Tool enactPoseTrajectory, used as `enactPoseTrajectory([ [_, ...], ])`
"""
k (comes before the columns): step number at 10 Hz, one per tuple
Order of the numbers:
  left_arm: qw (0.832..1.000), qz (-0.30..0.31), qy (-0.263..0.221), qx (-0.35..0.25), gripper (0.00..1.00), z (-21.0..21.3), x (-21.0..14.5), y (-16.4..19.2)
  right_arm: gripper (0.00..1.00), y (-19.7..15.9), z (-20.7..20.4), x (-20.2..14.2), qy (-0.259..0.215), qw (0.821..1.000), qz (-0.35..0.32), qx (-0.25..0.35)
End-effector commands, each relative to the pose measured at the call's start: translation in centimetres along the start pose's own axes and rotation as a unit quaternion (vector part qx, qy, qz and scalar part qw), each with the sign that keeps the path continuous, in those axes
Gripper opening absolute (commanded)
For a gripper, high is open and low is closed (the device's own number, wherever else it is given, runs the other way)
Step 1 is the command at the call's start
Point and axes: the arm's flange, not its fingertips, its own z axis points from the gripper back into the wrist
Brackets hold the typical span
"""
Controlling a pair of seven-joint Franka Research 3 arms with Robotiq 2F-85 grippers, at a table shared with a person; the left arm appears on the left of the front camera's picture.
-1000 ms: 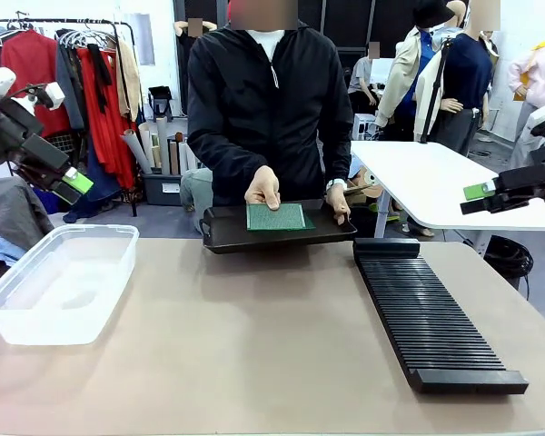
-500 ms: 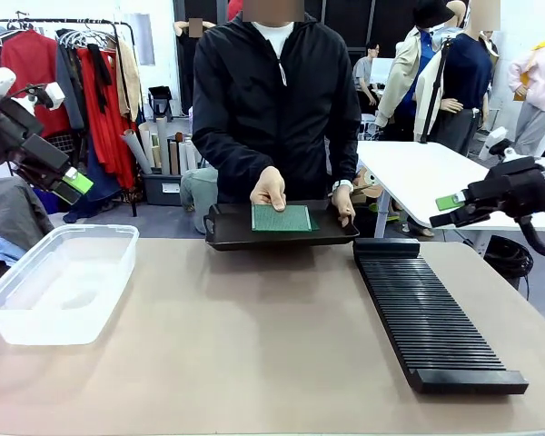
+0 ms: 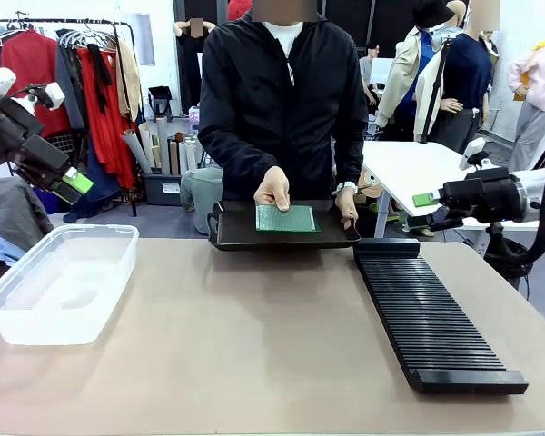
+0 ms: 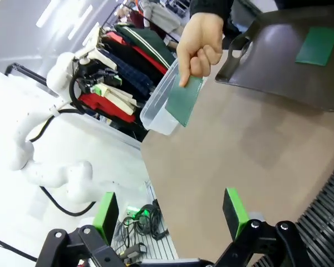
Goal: Sort PCBs into racks and boxes based on the side picked up.
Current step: Pick up the Blank PCB handed by the Human.
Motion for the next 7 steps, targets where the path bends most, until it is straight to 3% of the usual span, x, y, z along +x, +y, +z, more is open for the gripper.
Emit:
enactPoseTrajectory([
  [1,1.0,-0.002,-0.002,-0.002,1.0,0.1,0.0,-0.1,1.0,-2.0,-0.8,1.6,-0.011,0.999,-0.024,0.02],
  [7,1.0,-0.002,-0.002,-0.002,1.0,0.1,0.0,-0.1,1.0,-7.0,-6.0,3.9,0.001,0.995,-0.065,0.079],
])
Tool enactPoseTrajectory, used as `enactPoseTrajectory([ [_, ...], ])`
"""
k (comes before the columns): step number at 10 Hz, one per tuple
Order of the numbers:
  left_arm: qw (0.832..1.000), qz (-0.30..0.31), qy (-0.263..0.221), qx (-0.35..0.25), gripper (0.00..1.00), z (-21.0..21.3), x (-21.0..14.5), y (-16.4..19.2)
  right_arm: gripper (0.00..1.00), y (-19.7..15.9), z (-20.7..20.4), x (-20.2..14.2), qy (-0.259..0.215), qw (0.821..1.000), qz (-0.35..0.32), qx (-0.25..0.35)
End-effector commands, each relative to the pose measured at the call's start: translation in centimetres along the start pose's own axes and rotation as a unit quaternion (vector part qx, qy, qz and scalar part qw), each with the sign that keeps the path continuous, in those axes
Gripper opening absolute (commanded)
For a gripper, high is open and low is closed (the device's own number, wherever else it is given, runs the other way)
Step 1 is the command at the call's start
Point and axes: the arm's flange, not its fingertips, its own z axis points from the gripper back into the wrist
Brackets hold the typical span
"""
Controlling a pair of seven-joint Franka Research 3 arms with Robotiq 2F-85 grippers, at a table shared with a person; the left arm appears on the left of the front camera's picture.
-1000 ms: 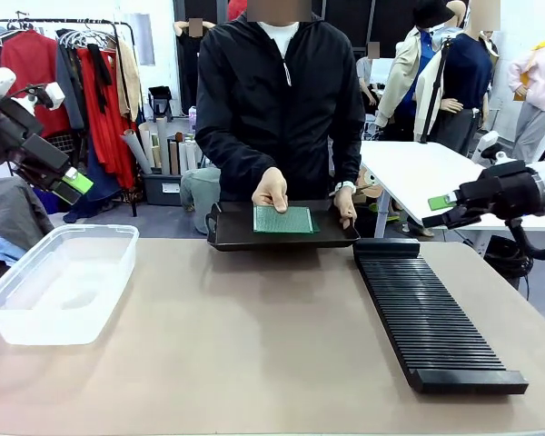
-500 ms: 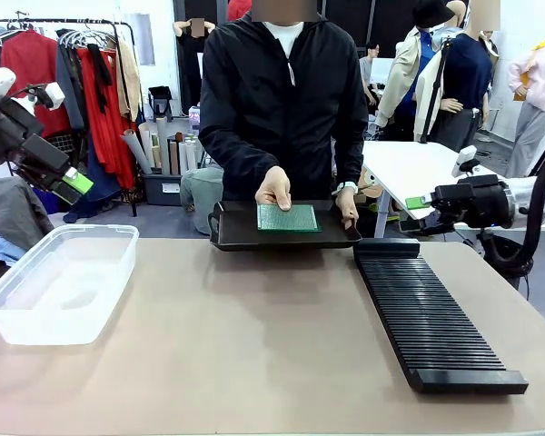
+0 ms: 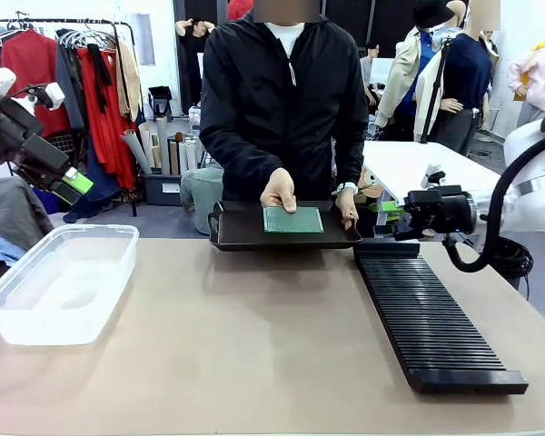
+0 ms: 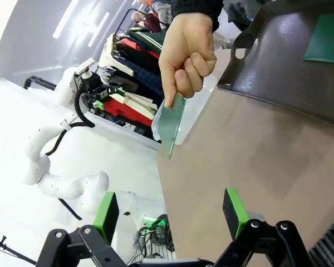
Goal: Sort PCBs into racks and boxes based on the side picked up.
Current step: Pick up the Blank PCB handed by the Human.
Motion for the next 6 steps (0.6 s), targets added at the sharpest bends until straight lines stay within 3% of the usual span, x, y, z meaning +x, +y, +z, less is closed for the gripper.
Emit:
enactPoseTrajectory([
  [1,1.0,-0.002,-0.002,-0.002,1.0,0.1,0.0,-0.1,1.0,-0.4,-1.1,2.1,-0.002,1.0,-0.017,0.022],
  [6,1.0,-0.002,-0.002,-0.002,1.0,0.1,0.0,-0.1,1.0,-2.3,-5.7,3.3,0.037,0.997,-0.048,0.041],
])
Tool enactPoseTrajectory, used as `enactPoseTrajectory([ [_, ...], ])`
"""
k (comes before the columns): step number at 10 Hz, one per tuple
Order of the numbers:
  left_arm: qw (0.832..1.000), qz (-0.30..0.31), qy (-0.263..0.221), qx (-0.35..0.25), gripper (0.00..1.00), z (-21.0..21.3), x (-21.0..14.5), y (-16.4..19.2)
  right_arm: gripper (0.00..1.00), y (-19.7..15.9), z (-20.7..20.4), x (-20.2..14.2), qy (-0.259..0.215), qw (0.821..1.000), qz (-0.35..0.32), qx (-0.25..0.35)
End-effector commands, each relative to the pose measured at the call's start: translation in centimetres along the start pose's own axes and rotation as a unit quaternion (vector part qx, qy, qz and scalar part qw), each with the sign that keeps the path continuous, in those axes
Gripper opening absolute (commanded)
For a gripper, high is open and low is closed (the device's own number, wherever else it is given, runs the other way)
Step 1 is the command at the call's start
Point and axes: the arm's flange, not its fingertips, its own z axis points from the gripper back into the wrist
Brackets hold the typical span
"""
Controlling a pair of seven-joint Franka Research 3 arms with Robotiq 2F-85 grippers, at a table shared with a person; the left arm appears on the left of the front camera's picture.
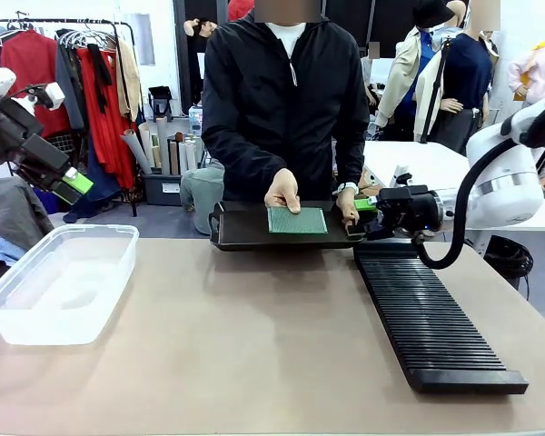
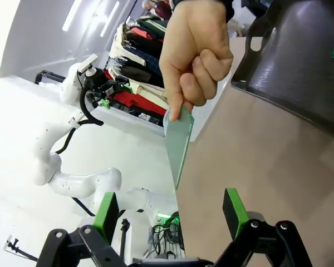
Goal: Sort PCBs into racks and boxes based on the side picked up.
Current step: Pick up the Blank PCB handed by the Human.
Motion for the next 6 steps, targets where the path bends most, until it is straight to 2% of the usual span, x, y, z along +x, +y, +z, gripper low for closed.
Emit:
enactPoseTrajectory([
  [1,1.0,-0.002,-0.002,-0.002,1.0,0.1,0.0,-0.1,1.0,-1.0,-1.2,1.7,0.001,1.0,-0.021,0.016],
  [6,1.0,-0.002,-0.002,-0.002,1.0,0.1,0.0,-0.1,1.0,-1.7,-3.6,1.5,0.017,0.999,-0.034,0.016],
])
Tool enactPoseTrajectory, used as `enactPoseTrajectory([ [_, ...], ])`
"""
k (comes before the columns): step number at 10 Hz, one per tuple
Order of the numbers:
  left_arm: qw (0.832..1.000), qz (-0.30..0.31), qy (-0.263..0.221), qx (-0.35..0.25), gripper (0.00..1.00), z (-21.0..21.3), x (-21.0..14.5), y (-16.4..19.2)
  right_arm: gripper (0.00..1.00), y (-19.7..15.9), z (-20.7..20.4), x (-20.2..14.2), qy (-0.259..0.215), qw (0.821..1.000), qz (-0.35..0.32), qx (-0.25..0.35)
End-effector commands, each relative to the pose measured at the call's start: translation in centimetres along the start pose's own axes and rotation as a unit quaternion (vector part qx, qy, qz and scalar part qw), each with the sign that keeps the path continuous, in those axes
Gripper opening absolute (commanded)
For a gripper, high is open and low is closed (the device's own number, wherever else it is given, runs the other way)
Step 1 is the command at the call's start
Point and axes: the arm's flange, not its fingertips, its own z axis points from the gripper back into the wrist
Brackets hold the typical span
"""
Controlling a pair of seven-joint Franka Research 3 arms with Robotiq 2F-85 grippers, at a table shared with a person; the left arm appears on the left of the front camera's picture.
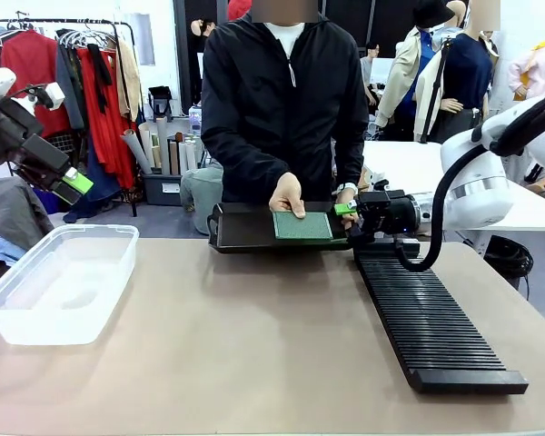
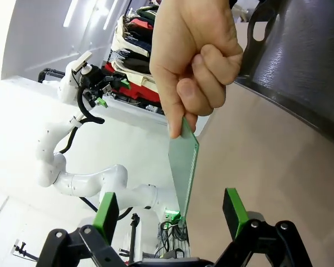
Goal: Sort PCBs into racks and boxes based on the side picked up.
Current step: Pick up the Blank PCB handed by the Human.
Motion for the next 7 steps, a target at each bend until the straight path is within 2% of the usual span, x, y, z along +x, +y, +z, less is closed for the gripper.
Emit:
enactPoseTrajectory([
  [1,1.0,-0.002,-0.002,-0.002,1.0,0.1,0.0,-0.1,1.0,-0.4,-0.2,0.9,-0.016,1.0,-0.003,0.011],
  [7,1.0,-0.002,-0.002,-0.002,1.0,0.1,0.0,-0.1,1.0,-1.9,-0.8,2.9,-0.018,1.0,0.01,0.019],
])
